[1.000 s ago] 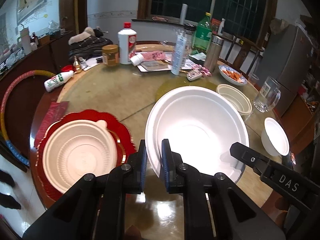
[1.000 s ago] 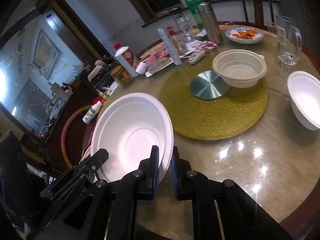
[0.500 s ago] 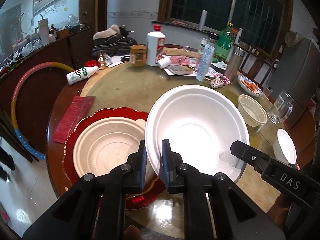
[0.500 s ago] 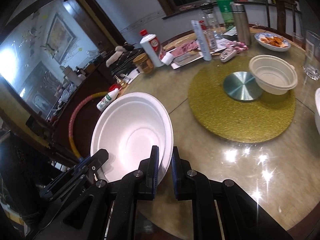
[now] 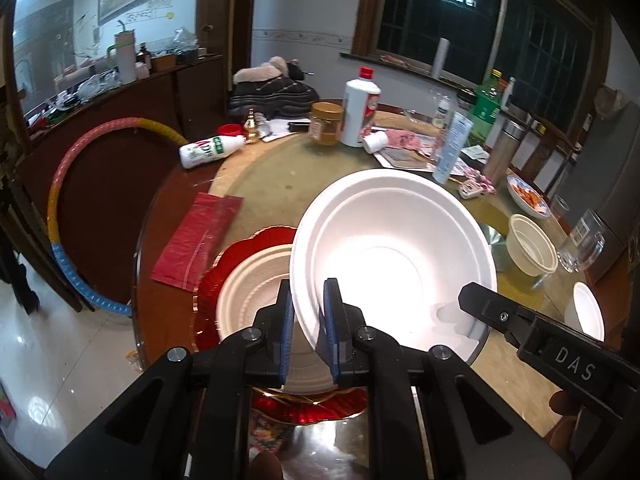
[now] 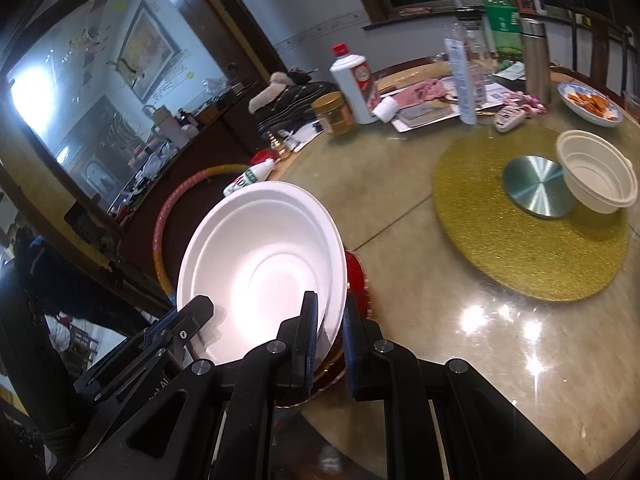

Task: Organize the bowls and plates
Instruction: 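Lower the white bowl with both tools into the beige bowl on the stack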

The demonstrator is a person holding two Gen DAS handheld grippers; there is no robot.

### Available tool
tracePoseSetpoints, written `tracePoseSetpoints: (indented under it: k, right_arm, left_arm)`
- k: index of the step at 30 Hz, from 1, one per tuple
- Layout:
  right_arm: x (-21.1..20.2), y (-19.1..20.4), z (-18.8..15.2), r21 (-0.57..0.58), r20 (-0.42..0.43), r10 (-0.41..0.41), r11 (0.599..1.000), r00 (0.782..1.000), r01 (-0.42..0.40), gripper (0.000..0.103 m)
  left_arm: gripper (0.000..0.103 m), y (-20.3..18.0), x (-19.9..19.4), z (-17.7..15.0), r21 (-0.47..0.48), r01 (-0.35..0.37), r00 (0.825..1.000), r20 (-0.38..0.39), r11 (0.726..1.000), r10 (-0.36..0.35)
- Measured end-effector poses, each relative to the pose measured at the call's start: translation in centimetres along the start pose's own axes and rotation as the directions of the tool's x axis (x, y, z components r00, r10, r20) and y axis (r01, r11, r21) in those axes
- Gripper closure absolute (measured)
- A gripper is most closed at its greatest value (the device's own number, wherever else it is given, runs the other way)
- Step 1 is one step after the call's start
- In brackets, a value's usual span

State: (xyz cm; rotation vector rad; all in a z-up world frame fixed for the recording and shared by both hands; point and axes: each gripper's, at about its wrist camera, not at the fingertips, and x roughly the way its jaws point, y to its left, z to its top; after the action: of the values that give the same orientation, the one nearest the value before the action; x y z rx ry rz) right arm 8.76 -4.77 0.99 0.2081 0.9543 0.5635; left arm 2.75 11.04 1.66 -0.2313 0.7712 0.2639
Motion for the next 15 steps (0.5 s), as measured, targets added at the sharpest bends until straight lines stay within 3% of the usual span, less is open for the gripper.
tracePoseSetpoints:
  k: [15]
  right_arm:
    - [4.0,2.6,-0.6,-0.035,-0.075,-0.002,0.999,0.997,-0.001,0.092]
  left_arm:
    - [0.091,3.4,1.7,-0.8,-0.050,-0.046,0.998,-0.043,0.998,0.044]
